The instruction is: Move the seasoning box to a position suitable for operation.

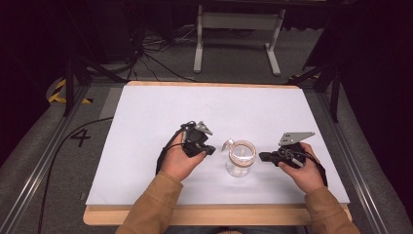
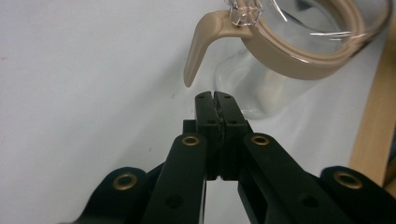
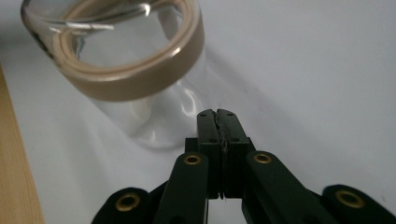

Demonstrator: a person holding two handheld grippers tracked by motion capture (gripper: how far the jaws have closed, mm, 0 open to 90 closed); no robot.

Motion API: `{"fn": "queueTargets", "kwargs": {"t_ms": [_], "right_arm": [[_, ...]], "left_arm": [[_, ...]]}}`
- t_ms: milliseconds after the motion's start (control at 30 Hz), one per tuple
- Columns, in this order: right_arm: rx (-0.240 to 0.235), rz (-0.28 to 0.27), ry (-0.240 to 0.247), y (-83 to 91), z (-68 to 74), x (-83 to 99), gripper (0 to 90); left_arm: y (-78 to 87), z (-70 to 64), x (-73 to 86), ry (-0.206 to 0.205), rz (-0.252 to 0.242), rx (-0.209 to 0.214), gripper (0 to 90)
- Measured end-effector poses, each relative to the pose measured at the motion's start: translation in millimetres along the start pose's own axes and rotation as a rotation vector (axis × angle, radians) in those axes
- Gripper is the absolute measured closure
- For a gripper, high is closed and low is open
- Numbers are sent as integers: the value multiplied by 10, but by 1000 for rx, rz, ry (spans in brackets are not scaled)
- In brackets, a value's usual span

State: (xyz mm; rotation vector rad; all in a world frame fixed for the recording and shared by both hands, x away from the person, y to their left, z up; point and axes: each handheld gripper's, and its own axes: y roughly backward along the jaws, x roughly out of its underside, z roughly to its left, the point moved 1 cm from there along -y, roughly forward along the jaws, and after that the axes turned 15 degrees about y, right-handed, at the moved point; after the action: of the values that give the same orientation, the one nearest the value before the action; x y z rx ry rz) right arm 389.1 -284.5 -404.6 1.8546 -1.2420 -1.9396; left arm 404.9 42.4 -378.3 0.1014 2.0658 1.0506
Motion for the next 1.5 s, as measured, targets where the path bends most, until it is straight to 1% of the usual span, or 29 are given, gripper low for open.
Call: {"fn": "queueTargets", "kwargs": {"t_ms": [33, 67, 100, 133, 167, 200, 233, 267, 333, 400, 433, 500, 567, 667, 767, 800, 867, 900, 933, 967, 1000, 1067, 1167, 1233, 1267, 1400, 1500], "right_arm": [[10, -20, 10, -44, -22, -3, 900], [14, -34, 16, -67, -40, -1, 900], [23, -54, 14, -107, -68, 5, 900], [27, -61, 12, -139, -90, 15, 900], [22, -65, 0, -171, -107, 24, 900], [11, -70, -5, -196, -118, 30, 900], [11, -70, -5, -196, -118, 30, 900], [-20, -68, -5, -267, -135, 36, 900], [-28, -61, -6, -301, -140, 35, 900], [-31, -55, -2, -321, -141, 34, 900], [-39, -54, -3, -327, -138, 31, 900], [-50, -56, 4, -339, -127, 25, 900], [-45, -47, 9, -341, -115, 16, 900], [-53, -39, -12, -333, -104, 21, 900], [-66, -37, -13, -326, -97, 34, 900], [-76, -35, -14, -320, -87, 38, 900], [-93, -24, -9, -304, -47, 32, 900], [-95, -19, -12, -298, -30, 28, 900], [-95, -19, -12, -298, -30, 28, 900], [-104, -15, -12, -291, -16, 25, 900], [-124, -10, -12, -280, 7, 19, 900], [-142, -4, -5, -269, 55, 8, 900], [-139, 21, 31, -261, 135, -23, 900], [-146, 31, 42, -258, 177, -42, 900], [-151, 35, 43, -258, 198, -49, 900], [-165, 41, 53, -264, 258, -70, 900], [-177, 44, 64, -270, 301, -86, 900]], "left_arm": [[33, 18, 21, 5, -9, -4, 898], [74, 38, 62, 24, -36, -6, 898], [103, 61, 90, 29, -56, -12, 898], [127, 84, 119, 35, -72, -15, 898], [144, 99, 139, 42, -79, -20, 898], [170, 125, 168, 49, -85, -29, 898], [170, 125, 168, 49, -85, -29, 898], [200, 162, 205, 57, -97, -40, 898], [233, 180, 227, 72, -102, -44, 898], [258, 190, 235, 67, -110, -52, 897], [265, 185, 238, 77, -106, -51, 898], [263, 184, 239, 75, -112, -54, 898], [254, 189, 237, 68, -106, -51, 897], [247, 188, 230, 69, -99, -51, 897], [237, 183, 217, 72, -96, -48, 896], [230, 185, 207, 61, -94, -48, 896], [218, 179, 195, 58, -86, -45, 896], [207, 172, 191, 62, -89, -46, 896], [203, 172, 181, 52, -84, -47, 896], [193, 169, 172, 50, -85, -44, 896], [186, 167, 164, 49, -84, -42, 896], [171, 165, 147, 48, -85, -38, 895], [148, 167, 119, 41, -82, -39, 876], [137, 162, 107, 42, -82, -34, 877], [133, 162, 100, 37, -87, -31, 879], [132, 159, 83, 41, -90, -23, 883], [133, 167, 70, 34, -91, -24, 885]]}}
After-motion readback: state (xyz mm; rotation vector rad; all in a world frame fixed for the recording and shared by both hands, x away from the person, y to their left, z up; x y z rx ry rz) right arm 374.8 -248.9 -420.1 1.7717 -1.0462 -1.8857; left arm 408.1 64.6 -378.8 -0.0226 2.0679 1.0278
